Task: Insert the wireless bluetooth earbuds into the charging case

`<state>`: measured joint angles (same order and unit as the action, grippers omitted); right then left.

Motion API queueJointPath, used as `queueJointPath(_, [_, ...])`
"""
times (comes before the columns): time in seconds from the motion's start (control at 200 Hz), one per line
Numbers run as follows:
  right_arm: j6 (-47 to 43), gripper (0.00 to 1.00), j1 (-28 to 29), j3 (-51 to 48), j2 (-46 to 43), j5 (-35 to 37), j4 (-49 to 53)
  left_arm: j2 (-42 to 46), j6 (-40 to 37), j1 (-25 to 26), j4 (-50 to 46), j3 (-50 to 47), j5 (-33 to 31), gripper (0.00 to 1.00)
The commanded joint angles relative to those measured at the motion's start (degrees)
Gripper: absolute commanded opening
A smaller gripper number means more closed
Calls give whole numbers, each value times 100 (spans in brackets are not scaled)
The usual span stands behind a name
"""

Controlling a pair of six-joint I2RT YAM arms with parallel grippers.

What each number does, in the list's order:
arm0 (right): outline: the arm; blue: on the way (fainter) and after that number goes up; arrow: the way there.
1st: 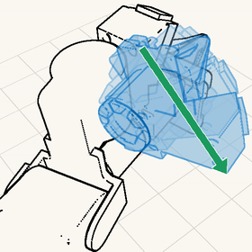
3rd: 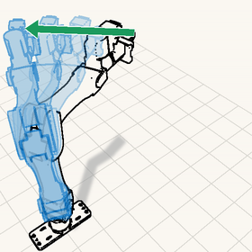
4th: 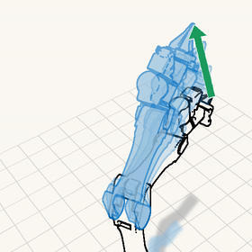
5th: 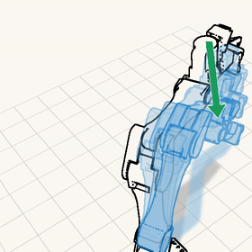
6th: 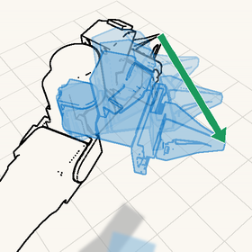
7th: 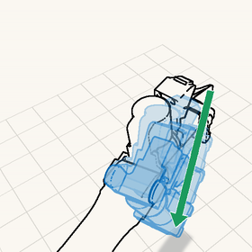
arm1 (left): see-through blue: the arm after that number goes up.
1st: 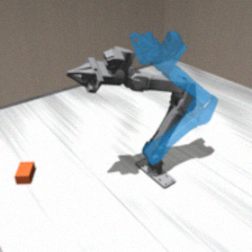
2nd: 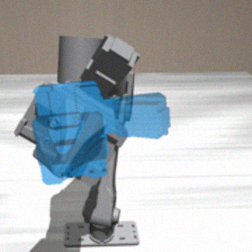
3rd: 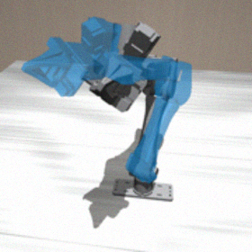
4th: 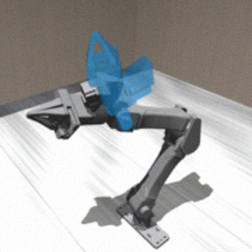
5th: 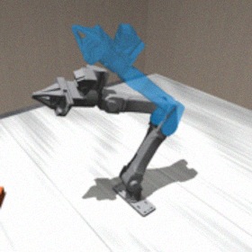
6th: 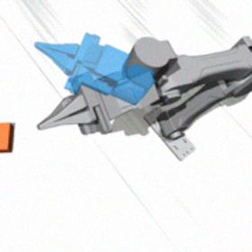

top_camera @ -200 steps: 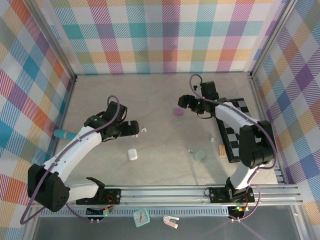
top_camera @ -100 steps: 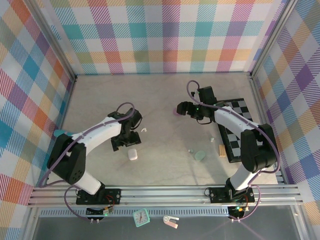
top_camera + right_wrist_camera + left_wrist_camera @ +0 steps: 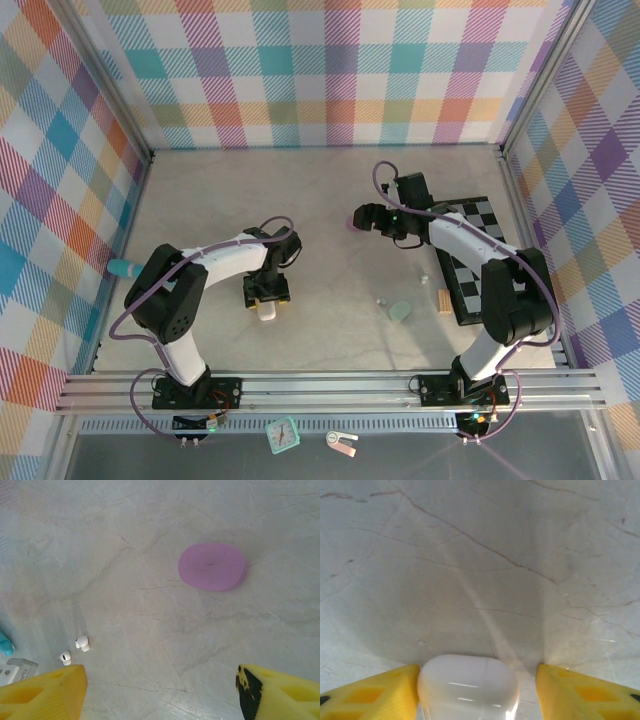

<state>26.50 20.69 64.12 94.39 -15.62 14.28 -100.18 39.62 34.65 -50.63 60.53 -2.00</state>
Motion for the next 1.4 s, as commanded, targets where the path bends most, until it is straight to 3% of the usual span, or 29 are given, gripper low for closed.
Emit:
queueJointPath(0.0, [-33,78,-6,-92,-105,-20,52,-50,-34,41,-5,-27,59,54])
queueJointPath(0.12, [-10,78,-4,-75,-139,-29,68,11,7,41,35,-72,66,45])
queueJointPath(0.41, [-9,78,-6,-145,-345,-85,-39,524,313,33,60,178,112,45])
queueJointPath(0.785, [-853,78,180,-1444,-1697,-781,-1980,1059,1143,-82,1057,1107,-77,45])
queueJointPath(0.97, [-1389,83,514,-1874,-2170,-1292,-2681,1182,1625,-99,1676,1340,63,46])
queueJointPath(1.125, [-1510,85,734,-2032,-2140,-1681,-3214,1272,2030,-101,2244,1434,215,45])
queueJointPath(1.395, [-1464,83,954,-1780,-1649,-1695,-3599,1402,2421,-126,2540,1433,644,45])
